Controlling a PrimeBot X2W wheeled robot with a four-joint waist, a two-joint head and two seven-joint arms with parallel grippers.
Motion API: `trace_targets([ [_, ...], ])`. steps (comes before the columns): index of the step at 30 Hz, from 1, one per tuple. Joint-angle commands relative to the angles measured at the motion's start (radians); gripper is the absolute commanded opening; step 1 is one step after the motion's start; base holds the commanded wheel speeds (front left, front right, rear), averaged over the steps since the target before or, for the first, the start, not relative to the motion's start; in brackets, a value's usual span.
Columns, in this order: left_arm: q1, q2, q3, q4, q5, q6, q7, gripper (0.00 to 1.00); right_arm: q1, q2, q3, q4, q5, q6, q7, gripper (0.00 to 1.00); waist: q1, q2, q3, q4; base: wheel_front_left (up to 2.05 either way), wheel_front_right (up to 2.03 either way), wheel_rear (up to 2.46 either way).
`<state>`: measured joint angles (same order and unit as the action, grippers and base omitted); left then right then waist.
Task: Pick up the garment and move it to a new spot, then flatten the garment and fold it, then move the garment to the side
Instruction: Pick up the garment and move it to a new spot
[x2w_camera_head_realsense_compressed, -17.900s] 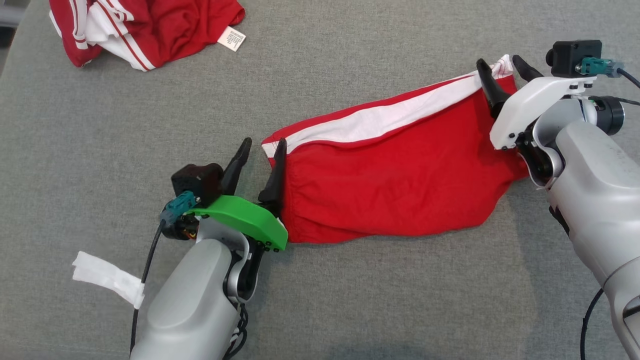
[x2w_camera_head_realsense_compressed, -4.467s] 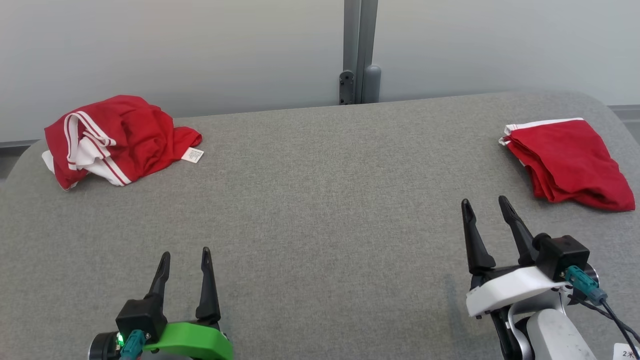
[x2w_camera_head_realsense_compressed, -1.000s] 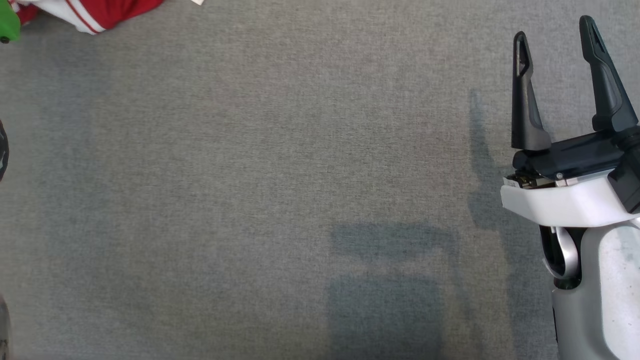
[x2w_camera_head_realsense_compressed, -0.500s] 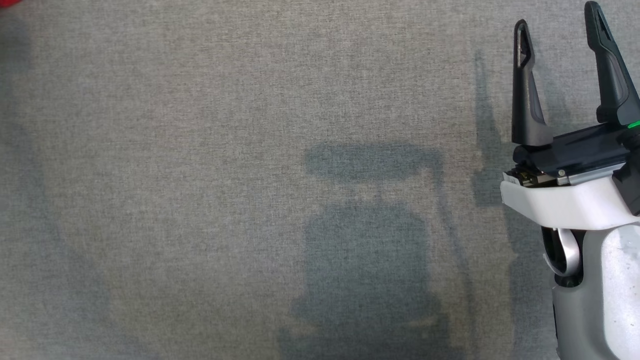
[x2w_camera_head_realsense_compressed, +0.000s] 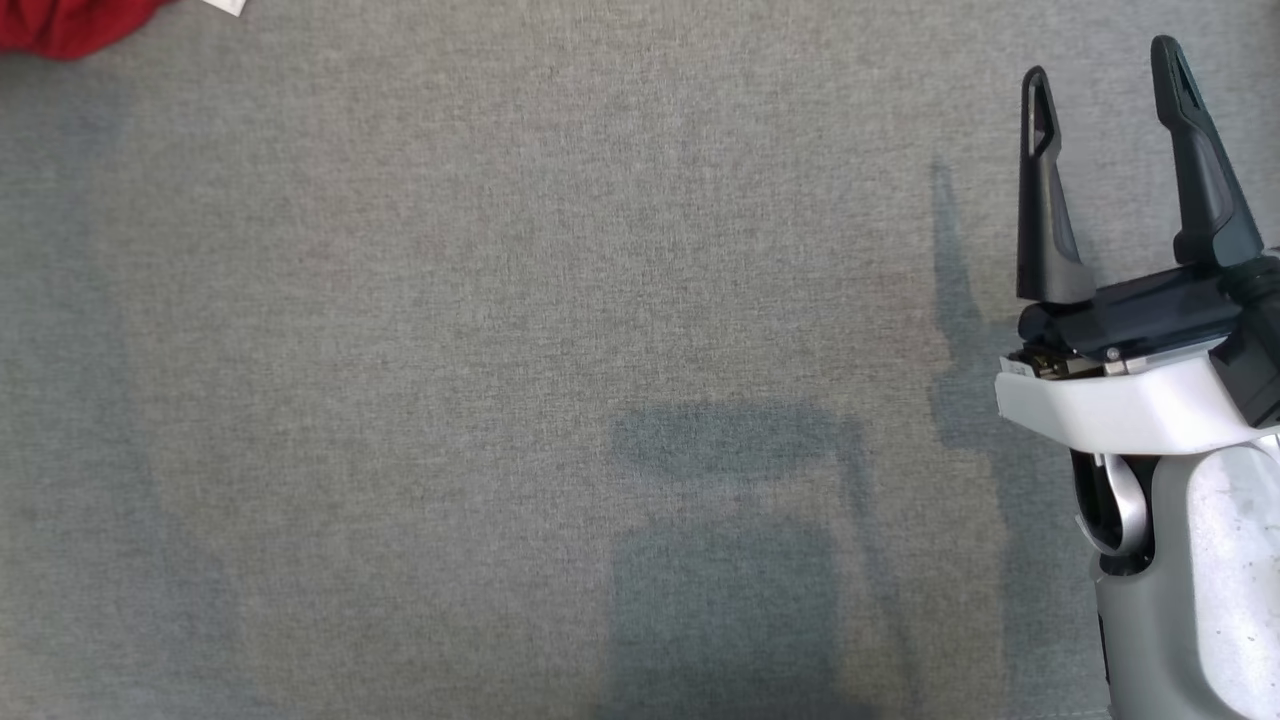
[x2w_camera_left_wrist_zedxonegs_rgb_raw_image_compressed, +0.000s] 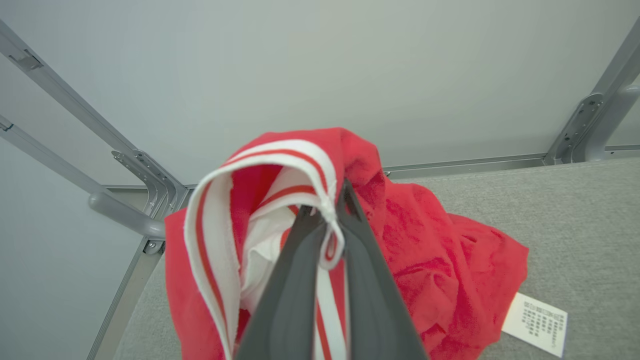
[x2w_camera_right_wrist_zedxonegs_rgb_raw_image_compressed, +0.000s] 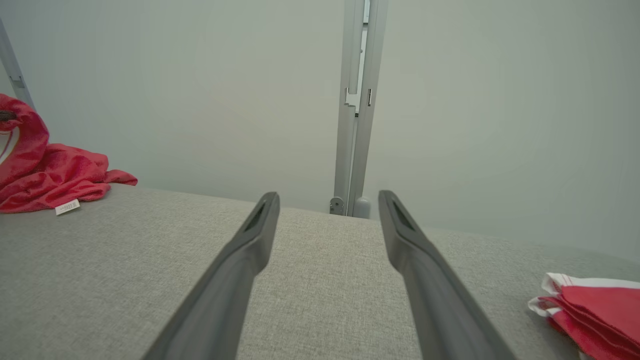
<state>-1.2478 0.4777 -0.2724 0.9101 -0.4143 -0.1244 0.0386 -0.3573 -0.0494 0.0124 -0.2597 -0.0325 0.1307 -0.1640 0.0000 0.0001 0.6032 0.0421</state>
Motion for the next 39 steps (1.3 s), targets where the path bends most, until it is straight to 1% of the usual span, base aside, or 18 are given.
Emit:
trace_targets([
  [1, -0.025, 0.005, -0.014, -0.019, 0.007, -0.005, -0.003, 0.0, 0.016, -0.002, -0.004, 0.013, 0.011, 0.0, -0.009, 1.0, 0.0, -0.0001, -0.084, -0.005, 0.0, 0.0, 0.0],
  [5, -0.036, -0.007, -0.071, -0.079, -0.008, -0.006, 0.006, 0.0, 0.039, -0.002, -0.006, 0.059, 0.039, 0.0, -0.028, 1.0, 0.0, -0.0001, -0.17, -0.015, 0.0, 0.0, 0.0],
  [12, -0.04, -0.02, -0.211, -0.251, -0.072, -0.006, 0.05, 0.0, 0.092, -0.002, -0.012, 0.149, 0.101, 0.0, -0.062, 1.0, 0.0, -0.0001, -0.34, -0.052, 0.0, 0.0, 0.0],
  [16, -0.05, -0.03, -0.279, -0.351, -0.109, -0.006, 0.078, 0.0, 0.124, -0.002, -0.016, 0.194, 0.128, 0.0, -0.076, 1.0, 0.0, -0.0001, -0.414, -0.08, 0.0, 0.0, 0.0],
  [20, -0.068, -0.059, -0.318, -0.43, -0.13, -0.006, 0.103, 0.0, 0.152, -0.002, -0.018, 0.225, 0.152, 0.0, -0.085, 1.0, 0.0, -0.0001, -0.469, -0.112, 0.0, 0.0, 0.0],
  [22, -0.083, -0.061, -0.337, -0.465, -0.123, -0.006, 0.111, 0.0, 0.162, -0.002, -0.014, 0.238, 0.16, 0.0, -0.089, 1.0, 0.0, -0.0001, -0.487, -0.13, 0.0, 0.0, 0.0],
  [24, -0.09, -0.072, -0.341, -0.49, -0.125, -0.005, 0.11, 0.0, 0.171, -0.002, -0.015, 0.245, 0.165, 0.0, -0.093, 1.0, 0.0, -0.0001, -0.498, -0.146, 0.0, 0.0, 0.0],
  [27, -0.086, -0.092, -0.333, -0.522, -0.141, 0.012, 0.096, 0.0, 0.179, -0.002, -0.021, 0.253, 0.175, 0.0, -0.095, 1.0, 0.0, -0.0001, -0.501, -0.165, 0.0, 0.0, 0.0],
  [30, -0.01, -0.111, -0.339, -0.535, -0.177, 0.021, 0.103, 0.0, 0.189, -0.002, -0.025, 0.259, 0.179, 0.0, -0.097, 1.0, 0.0, -0.0001, -0.494, -0.174, 0.0, 0.0, 0.0],
  [34, 0.133, -0.12, -0.363, -0.55, -0.214, 0.032, 0.098, 0.0, 0.189, -0.002, -0.02, 0.266, 0.187, 0.0, -0.1, 1.0, 0.0, -0.0001, -0.474, -0.182, 0.0, 0.0, 0.0],
  [39, 0.346, -0.108, -0.373, -0.514, -0.258, 0.065, 0.059, 0.0, 0.182, -0.002, -0.023, 0.273, 0.189, 0.0, -0.101, 1.0, 0.0, -0.0001, -0.451, -0.185, 0.0, 0.0, 0.0],
])
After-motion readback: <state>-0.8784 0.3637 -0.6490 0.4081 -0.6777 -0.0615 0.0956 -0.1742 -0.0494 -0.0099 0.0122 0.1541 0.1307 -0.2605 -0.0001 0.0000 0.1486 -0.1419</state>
